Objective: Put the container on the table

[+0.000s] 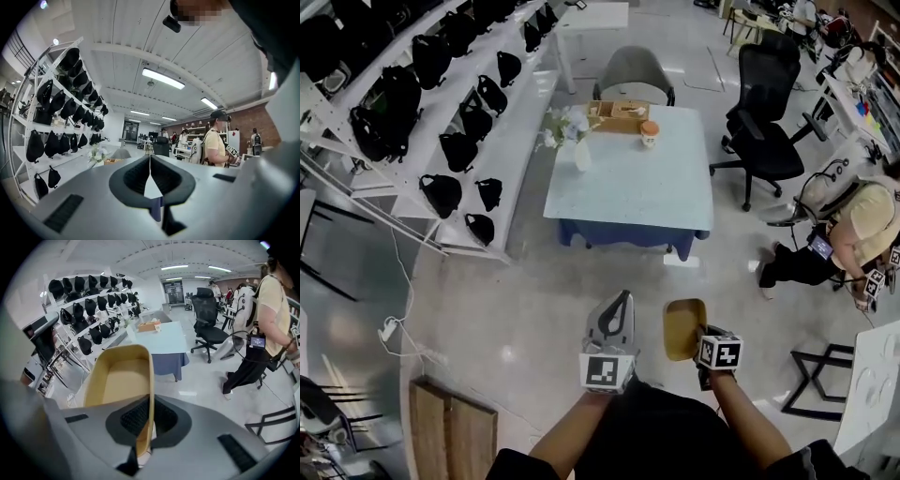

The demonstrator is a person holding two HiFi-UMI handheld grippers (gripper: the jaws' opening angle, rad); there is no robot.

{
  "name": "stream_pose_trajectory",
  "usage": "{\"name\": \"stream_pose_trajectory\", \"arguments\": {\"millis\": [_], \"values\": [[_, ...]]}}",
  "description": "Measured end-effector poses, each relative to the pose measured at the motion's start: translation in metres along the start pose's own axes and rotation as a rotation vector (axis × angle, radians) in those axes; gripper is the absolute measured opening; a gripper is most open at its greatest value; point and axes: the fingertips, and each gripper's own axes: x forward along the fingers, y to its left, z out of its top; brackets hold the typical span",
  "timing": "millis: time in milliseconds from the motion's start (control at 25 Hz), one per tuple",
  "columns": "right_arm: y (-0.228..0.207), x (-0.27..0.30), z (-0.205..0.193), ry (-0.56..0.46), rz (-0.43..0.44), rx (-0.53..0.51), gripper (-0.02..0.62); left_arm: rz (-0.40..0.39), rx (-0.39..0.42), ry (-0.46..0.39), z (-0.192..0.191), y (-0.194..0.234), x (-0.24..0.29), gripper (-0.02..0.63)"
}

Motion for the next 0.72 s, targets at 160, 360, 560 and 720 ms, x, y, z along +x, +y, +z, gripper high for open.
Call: {"name": "stream_pose_trajectory", "arguments": {"millis": [160,360,560,720], "values": [[-0.001,0.021,0.039,0.022,-0.032,0.004,0.002,0.002,-0.027,0.018,0.003,0.034,0.029,0.009],[0.004,0.038,0.084,0.024,-0.049,0.013,0.002,-0.007,-0.052,0.028,0.005,0.065,0.059,0.009],[0.011,0.055,0.121,0.024,-0.066,0.027,0.002,-0.027,-0.076,0.056,0.003,0.091,0.082,0.009],[0.020,0.070,0.147,0.023,-0.081,0.012,0.002,-0.056,-0.077,0.066,0.003,0.111,0.102,0.009]]}}
